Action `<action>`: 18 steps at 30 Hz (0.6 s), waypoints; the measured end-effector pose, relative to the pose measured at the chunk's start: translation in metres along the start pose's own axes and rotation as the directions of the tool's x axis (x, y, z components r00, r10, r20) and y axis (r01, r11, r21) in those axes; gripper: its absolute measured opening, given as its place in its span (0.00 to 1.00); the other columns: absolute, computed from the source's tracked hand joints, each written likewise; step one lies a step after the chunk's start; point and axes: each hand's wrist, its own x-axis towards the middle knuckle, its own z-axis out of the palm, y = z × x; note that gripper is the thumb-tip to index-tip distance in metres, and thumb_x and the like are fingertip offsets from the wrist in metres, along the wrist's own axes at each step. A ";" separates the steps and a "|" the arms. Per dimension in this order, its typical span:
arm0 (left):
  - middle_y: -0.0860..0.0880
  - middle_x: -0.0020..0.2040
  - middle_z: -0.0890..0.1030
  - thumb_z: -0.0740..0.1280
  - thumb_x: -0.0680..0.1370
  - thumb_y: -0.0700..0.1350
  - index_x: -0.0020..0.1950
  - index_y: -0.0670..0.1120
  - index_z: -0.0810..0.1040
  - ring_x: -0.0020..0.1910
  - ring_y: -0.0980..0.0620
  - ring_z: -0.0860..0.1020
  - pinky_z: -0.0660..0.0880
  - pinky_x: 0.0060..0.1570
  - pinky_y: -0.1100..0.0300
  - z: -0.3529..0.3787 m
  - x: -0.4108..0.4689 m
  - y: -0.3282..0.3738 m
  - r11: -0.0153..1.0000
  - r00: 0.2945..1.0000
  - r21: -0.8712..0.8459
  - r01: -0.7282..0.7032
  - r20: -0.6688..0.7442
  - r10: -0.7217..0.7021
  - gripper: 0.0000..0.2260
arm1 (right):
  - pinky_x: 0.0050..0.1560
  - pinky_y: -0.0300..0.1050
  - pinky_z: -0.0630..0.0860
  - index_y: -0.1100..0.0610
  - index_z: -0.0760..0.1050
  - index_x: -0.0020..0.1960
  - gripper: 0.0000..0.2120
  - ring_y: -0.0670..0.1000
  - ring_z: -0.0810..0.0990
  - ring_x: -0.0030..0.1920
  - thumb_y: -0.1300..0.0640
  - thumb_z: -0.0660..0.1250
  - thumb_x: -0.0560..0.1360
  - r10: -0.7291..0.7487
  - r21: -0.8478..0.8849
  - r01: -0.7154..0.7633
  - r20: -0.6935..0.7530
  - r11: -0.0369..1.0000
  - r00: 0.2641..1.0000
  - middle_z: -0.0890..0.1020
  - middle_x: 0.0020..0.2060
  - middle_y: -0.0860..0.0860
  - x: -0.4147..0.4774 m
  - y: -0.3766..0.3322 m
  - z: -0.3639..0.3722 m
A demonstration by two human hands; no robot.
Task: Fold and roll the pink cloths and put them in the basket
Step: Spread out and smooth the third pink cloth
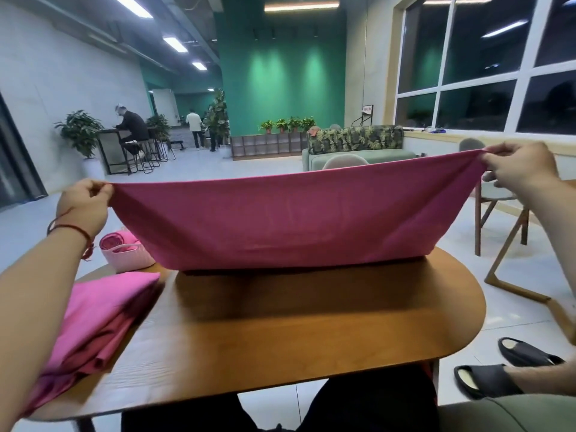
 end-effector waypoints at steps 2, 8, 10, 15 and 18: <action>0.42 0.48 0.84 0.68 0.81 0.53 0.56 0.48 0.83 0.44 0.44 0.80 0.78 0.53 0.45 0.000 0.001 -0.006 1.000 1.000 -0.002 0.003 0.011 -0.003 0.11 | 0.25 0.37 0.79 0.56 0.82 0.52 0.01 0.46 0.84 0.27 0.61 0.72 0.82 0.028 0.050 -0.030 0.043 0.998 0.999 0.85 0.48 0.62 -0.004 -0.003 0.003; 0.43 0.49 0.84 0.70 0.82 0.48 0.58 0.46 0.83 0.43 0.47 0.79 0.79 0.38 0.57 0.014 -0.003 -0.020 0.997 0.983 -0.006 0.082 0.164 -0.080 0.08 | 0.34 0.42 0.74 0.58 0.84 0.55 0.05 0.51 0.76 0.36 0.60 0.75 0.80 0.105 -0.154 -0.085 0.130 0.984 0.986 0.82 0.43 0.56 -0.010 0.004 0.015; 0.43 0.49 0.84 0.72 0.81 0.48 0.56 0.46 0.84 0.43 0.45 0.80 0.80 0.42 0.55 0.023 -0.001 -0.034 0.995 0.974 0.035 0.096 0.204 -0.101 0.07 | 0.33 0.40 0.67 0.58 0.84 0.53 0.04 0.52 0.72 0.33 0.59 0.75 0.79 0.148 -0.180 -0.117 0.170 0.977 0.974 0.81 0.38 0.56 -0.003 0.015 0.029; 0.44 0.35 0.80 0.69 0.83 0.44 0.56 0.41 0.82 0.29 0.47 0.75 0.73 0.24 0.65 0.069 0.019 -0.059 0.961 0.913 -0.008 0.276 0.316 -0.260 0.07 | 0.20 0.33 0.69 0.56 0.77 0.58 0.05 0.44 0.79 0.21 0.60 0.63 0.86 0.423 -0.079 -0.417 0.239 0.906 0.874 0.84 0.26 0.51 0.025 0.046 0.075; 0.49 0.34 0.85 0.62 0.86 0.42 0.60 0.43 0.76 0.25 0.56 0.80 0.73 0.22 0.67 0.101 0.034 -0.054 0.898 0.847 -0.114 0.425 0.400 -0.350 0.05 | 0.26 0.35 0.79 0.59 0.73 0.62 0.07 0.45 0.84 0.25 0.61 0.57 0.88 0.495 0.043 -0.528 0.291 0.848 0.819 0.86 0.29 0.53 0.046 0.046 0.107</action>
